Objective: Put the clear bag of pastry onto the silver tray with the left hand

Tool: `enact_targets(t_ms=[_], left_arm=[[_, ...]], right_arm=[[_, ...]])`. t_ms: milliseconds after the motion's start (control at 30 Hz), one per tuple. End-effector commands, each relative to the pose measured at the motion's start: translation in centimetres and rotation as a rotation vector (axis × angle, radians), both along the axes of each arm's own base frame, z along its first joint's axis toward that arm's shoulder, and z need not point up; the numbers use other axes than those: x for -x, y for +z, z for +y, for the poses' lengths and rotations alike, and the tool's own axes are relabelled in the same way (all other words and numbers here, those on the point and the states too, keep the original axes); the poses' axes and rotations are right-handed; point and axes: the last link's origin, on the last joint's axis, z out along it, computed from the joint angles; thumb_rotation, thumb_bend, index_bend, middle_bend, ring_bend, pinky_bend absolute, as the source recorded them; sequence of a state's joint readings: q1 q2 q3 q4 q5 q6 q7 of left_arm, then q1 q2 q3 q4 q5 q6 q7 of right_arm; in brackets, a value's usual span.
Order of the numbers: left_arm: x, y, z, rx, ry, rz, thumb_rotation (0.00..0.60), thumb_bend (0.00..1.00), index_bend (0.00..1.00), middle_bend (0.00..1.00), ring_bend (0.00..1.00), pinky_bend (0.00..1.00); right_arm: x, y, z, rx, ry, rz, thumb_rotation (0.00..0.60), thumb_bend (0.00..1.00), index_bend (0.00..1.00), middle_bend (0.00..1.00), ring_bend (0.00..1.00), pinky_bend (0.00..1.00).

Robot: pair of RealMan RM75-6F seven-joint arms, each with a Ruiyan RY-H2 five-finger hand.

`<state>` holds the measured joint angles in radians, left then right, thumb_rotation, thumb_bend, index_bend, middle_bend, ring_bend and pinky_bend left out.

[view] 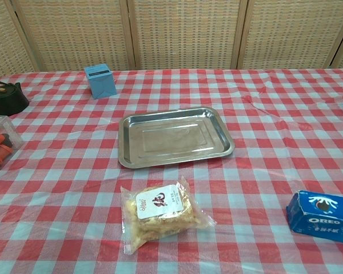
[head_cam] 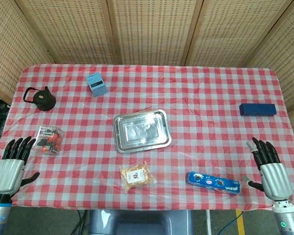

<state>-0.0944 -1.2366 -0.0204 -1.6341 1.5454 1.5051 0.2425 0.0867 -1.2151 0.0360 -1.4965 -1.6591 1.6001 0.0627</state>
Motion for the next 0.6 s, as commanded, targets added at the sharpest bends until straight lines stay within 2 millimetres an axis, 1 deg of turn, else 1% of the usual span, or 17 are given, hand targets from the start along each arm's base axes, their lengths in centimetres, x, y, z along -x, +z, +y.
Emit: enact_targets(t_ms=[33, 433, 533, 600], left_arm=[[0.0, 0.0, 0.0, 0.001, -0.002, -0.002, 0.6, 0.05, 0.0, 0.0, 0.0, 0.0], [0.1, -0.1, 0.4, 0.014, 0.005, 0.004, 0.6, 0.05, 0.0, 0.0, 0.0, 0.0], [-0.4, -0.3, 0.8, 0.031, -0.043, -0.018, 0.6, 0.05, 0.0, 0.0, 0.0, 0.0], [-1.4, -0.6, 1.2, 0.074, -0.123, -0.047, 0.6, 0.05, 0.0, 0.0, 0.0, 0.0]], right_arm=[[0.0, 0.0, 0.0, 0.002, -0.001, 0.0, 0.6, 0.06, 0.0, 0.0, 0.0, 0.0], [0.2, -0.1, -0.1, -0.004, -0.013, 0.006, 0.6, 0.06, 0.0, 0.0, 0.0, 0.0], [0.2, 0.0, 0.0, -0.004, -0.017, 0.0, 0.6, 0.06, 0.0, 0.0, 0.0, 0.0], [0.2, 0.1, 0.0, 0.003, -0.016, 0.003, 0.6, 0.06, 0.0, 0.0, 0.0, 0.0]])
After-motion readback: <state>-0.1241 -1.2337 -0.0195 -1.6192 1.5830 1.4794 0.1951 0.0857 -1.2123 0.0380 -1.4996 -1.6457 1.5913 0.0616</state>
